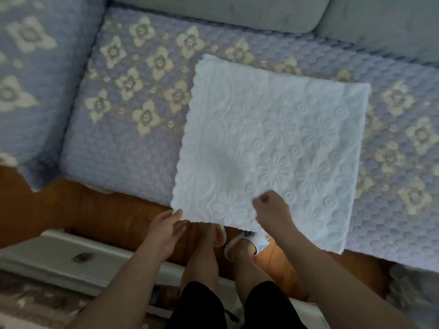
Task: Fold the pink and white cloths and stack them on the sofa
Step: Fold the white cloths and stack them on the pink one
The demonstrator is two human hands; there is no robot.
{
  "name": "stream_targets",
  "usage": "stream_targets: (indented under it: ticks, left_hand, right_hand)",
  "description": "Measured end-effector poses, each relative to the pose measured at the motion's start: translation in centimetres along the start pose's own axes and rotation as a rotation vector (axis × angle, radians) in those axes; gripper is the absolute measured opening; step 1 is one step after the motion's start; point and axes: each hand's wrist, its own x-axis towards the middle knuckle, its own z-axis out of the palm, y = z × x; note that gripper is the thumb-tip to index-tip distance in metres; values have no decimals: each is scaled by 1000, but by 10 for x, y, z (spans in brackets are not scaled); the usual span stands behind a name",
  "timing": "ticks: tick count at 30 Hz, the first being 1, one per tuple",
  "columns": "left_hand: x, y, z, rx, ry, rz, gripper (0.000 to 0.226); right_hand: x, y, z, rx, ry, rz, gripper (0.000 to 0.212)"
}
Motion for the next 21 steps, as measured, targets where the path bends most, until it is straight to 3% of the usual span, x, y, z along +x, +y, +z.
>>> stream_targets:
  ticks: [3, 6, 9, 11, 13, 17, 19, 21]
  left_hand:
    - [-1, -1, 1, -26, 6, 2, 32]
    - [-9, -2, -2, 131, 8, 45, 29]
    - [-25, 3, -10, 403, -163, 225, 37]
    - [-39, 8, -4, 477, -280, 322, 48]
    - [-45, 19, -7, 428, -348, 344, 58]
    - [-46, 31, -17, 387, -398, 363, 68]
    - [-40, 33, -23, 354, -393, 350, 67]
    - [-32, 33, -29, 311, -361, 312, 63]
  right_hand:
    - [11, -71, 37, -125, -188, -163, 12]
    - [30, -129, 71, -262, -198, -309, 21]
    - [52, -178, 99, -581, -141, -610, 34]
    - [57, -197, 102, -804, -311, -952, 51]
    - [47, -206, 119, -1081, -645, -1137, 57]
    - [27, -202, 143, -1842, -950, -1171, 51]
    - [39, -214, 143, -2080, -984, -1071, 52]
    - [62, -236, 137, -2212, -913, -1022, 61]
